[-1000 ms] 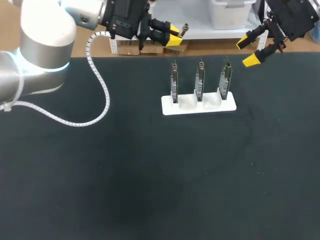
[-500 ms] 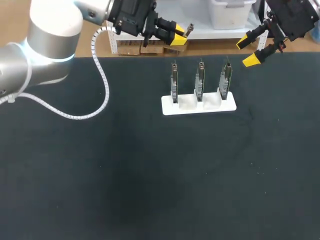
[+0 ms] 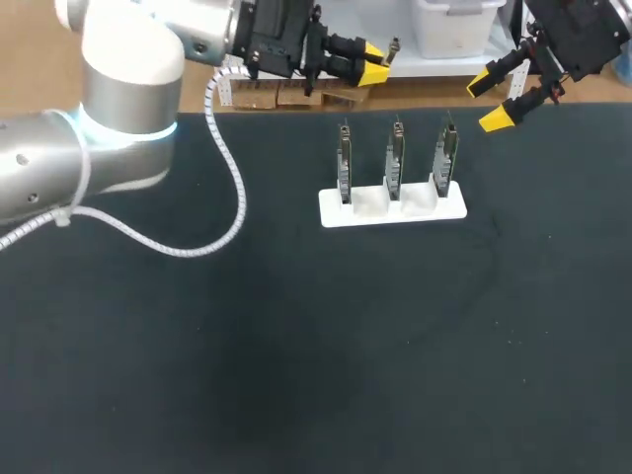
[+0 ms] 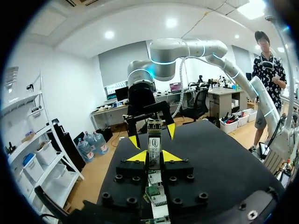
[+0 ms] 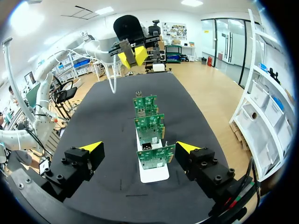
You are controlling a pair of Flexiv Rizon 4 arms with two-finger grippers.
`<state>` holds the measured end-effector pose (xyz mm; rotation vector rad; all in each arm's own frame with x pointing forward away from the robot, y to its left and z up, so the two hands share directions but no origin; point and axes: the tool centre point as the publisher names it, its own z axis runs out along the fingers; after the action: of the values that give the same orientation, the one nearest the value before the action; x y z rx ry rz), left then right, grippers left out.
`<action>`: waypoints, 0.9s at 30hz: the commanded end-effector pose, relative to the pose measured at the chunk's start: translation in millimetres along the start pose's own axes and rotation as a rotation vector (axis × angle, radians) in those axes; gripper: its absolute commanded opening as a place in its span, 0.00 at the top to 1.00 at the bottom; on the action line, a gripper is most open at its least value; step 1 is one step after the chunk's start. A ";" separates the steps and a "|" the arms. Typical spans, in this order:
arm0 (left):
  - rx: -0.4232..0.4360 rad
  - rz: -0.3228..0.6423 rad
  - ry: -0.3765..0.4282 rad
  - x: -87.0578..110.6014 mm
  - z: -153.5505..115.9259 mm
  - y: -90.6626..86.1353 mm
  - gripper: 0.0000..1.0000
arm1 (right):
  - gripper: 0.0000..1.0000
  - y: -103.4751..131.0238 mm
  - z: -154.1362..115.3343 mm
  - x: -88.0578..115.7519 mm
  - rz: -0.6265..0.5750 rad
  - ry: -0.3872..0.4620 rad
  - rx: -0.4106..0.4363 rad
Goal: Pick up the optical module with the left hand, and insert it into the network port with the right hand.
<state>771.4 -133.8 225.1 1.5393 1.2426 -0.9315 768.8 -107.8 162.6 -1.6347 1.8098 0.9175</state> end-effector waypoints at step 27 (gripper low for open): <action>0.019 -0.012 -0.073 -7.6 58.6 -1.3 1.00 | 0.00 1.1 0.3 -0.1 0.000 0.000 0.003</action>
<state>763.2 -188.2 213.7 1.4860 1.1987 -0.9980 768.8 -107.7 162.6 -1.6348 1.8098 0.9174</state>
